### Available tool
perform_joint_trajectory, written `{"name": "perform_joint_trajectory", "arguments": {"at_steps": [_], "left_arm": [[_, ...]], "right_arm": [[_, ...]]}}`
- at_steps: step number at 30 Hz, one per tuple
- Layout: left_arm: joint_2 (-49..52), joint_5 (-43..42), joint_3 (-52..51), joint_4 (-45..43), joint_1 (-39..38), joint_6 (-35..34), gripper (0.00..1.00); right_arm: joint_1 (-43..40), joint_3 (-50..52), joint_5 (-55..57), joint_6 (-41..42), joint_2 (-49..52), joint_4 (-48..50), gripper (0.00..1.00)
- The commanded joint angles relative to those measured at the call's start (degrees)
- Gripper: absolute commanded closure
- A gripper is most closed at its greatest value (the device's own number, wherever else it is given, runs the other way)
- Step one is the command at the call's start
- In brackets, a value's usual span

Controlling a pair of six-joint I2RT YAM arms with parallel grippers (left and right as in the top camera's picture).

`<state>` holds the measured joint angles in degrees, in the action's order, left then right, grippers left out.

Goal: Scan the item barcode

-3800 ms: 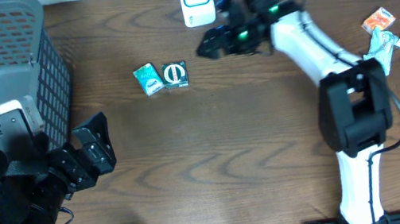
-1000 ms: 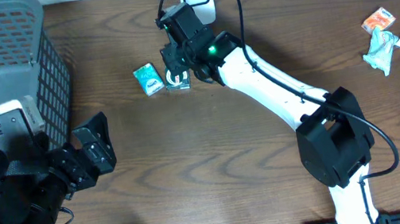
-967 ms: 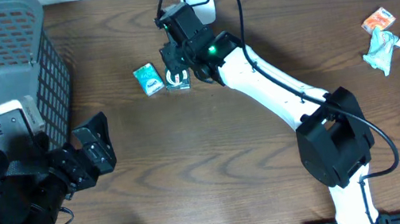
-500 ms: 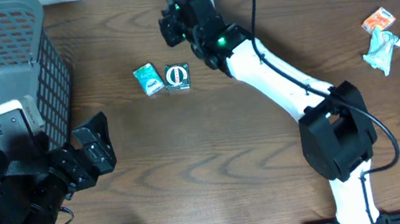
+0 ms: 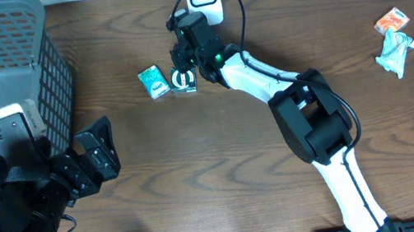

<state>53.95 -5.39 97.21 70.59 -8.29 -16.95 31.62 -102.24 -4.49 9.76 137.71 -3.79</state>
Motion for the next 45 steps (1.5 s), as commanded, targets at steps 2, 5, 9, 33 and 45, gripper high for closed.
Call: {"name": "perform_joint_trajectory", "arguments": {"at_steps": [2, 5, 9, 33, 45], "left_arm": [[0.00, 0.74, 0.42, 0.13, 0.24, -0.52, 0.02], [0.00, 0.74, 0.42, 0.13, 0.24, -0.52, 0.02], [0.00, 0.74, 0.42, 0.13, 0.24, -0.52, 0.02], [0.00, 0.74, 0.42, 0.13, 0.24, -0.52, 0.02], [0.00, 0.74, 0.42, 0.13, 0.24, -0.52, 0.02]], "right_arm": [[0.31, -0.17, -1.60, -0.72, -0.17, -2.34, 0.99], [0.31, -0.17, -4.63, -0.90, -0.17, -6.86, 0.99], [0.33, -0.20, -8.13, -0.90, -1.07, -14.16, 0.99], [3.52, -0.09, -6.58, -8.55, -19.12, -27.85, 0.01], [5.29, -0.09, -9.49, 5.86, -9.14, -21.00, 0.01]]}}
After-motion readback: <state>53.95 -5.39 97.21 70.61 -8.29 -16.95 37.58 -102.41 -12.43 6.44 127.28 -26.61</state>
